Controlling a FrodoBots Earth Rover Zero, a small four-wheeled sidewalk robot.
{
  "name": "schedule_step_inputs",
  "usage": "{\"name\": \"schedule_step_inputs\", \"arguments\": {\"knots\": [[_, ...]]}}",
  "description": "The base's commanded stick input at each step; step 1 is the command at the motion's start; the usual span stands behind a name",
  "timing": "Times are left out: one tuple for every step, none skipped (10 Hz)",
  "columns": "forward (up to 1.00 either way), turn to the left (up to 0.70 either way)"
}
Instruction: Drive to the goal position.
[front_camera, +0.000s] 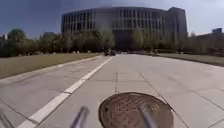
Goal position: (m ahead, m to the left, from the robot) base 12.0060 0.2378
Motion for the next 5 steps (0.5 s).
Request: {"name": "schedule_step_inputs", "arguments": {"knots": [[0.7,0.0],[0.7,0.0],[0.7,0.0],[0.7,0.0],[0.7,-0.01]]}}
